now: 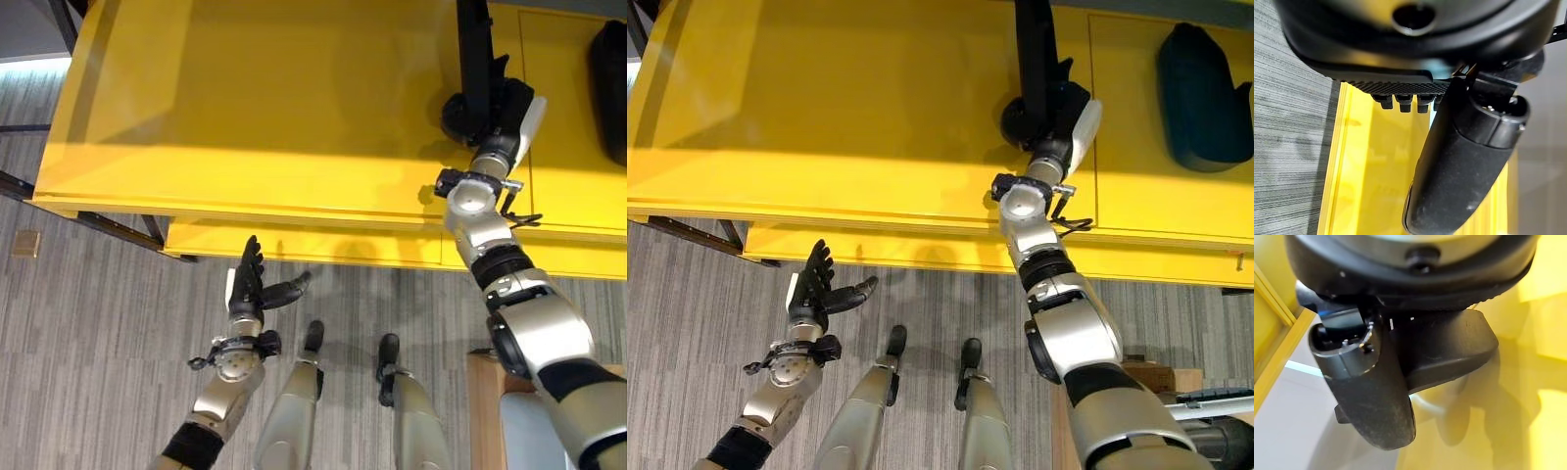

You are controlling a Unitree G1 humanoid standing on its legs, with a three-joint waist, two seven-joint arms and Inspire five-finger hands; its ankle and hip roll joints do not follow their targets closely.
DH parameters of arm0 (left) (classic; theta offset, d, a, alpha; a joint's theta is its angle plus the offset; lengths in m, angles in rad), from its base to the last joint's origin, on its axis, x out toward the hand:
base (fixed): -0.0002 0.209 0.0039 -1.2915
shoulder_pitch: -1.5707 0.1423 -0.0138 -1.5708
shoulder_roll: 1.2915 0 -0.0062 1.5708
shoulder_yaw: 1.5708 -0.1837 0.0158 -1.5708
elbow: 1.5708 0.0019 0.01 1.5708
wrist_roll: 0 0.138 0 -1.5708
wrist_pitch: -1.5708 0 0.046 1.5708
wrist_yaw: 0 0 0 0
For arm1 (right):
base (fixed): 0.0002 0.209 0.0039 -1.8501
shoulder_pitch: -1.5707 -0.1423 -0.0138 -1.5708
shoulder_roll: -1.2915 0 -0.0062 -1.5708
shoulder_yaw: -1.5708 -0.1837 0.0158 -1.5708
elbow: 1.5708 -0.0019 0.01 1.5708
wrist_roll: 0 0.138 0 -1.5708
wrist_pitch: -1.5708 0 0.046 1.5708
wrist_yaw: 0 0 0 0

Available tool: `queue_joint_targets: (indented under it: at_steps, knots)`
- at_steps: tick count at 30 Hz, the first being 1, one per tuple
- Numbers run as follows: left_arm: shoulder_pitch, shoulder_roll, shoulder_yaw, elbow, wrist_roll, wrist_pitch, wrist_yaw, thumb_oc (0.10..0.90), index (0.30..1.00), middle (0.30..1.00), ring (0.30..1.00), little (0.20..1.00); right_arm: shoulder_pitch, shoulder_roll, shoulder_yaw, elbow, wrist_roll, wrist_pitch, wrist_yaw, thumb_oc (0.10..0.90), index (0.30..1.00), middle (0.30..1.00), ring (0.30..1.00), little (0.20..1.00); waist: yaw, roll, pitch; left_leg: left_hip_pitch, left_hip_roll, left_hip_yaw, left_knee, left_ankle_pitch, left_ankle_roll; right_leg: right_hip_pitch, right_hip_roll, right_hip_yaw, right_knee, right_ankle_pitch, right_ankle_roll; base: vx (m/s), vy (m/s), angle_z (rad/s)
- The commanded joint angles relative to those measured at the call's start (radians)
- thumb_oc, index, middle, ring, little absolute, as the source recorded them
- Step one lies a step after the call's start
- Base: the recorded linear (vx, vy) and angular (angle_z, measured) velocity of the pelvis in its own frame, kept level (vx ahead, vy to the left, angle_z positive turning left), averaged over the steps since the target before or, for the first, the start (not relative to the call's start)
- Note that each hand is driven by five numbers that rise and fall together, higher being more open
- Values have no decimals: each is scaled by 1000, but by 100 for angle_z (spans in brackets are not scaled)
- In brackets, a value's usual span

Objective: Move parts from the plastic box to the shelf.

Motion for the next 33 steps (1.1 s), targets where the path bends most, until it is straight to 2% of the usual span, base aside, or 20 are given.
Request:
queue_joint_targets:
  at_steps: [1,11,21,22,23,24,25,33]
  knots:
    - [-84,24,50,-125,-6,-73,10,900,1000,1000,1000,1000,189,78,-40,197,143,161,18,400,300,300,300,300,12,34,120,58,27,11,40,-127,17,107,-69,64,-82,65,68,21,0,-4]
    - [-92,22,46,-119,-3,-63,17,900,1000,1000,1000,1000,195,80,-27,165,147,159,14,400,300,300,300,300,1,10,99,109,38,9,-50,-87,9,145,-66,54,-145,89,69,15,-9,-4]
    - [-91,21,47,-125,-4,-63,14,900,1000,1000,1000,1000,189,80,-29,175,154,160,24,400,300,300,300,300,3,9,91,125,49,2,-84,-67,3,161,-62,44,-168,92,69,1,-6,0]
    - [-91,22,51,-123,-4,-63,16,900,1000,1000,1000,1000,187,81,-28,175,155,159,31,461,385,385,385,385,3,7,91,125,49,2,-86,-66,3,162,-62,42,-170,92,68,0,0,0]
    - [-93,22,50,-123,-3,-62,14,900,1000,1000,1000,1000,185,82,-25,173,155,158,35,624,613,613,613,613,3,7,91,126,50,3,-88,-65,3,163,-62,42,-171,93,68,0,0,0]
    - [-92,23,50,-124,-3,-63,14,900,1000,1000,1000,1000,184,83,-21,168,156,155,40,649,649,649,649,649,4,6,91,126,50,2,-89,-65,2,163,-61,41,-172,94,69,0,0,0]
    - [-93,24,51,-125,-2,-62,14,900,1000,1000,1000,1000,181,83,-21,166,161,154,41,900,1000,1000,1000,1000,4,5,91,126,51,3,-89,-64,2,163,-62,41,-171,94,69,0,0,0]
    - [-92,26,57,-131,3,-63,18,900,1000,1000,1000,1000,160,77,-8,135,161,141,44,900,1000,1000,1000,1000,4,1,91,125,50,4,-84,-68,3,162,-62,42,-169,94,70,0,0,0]
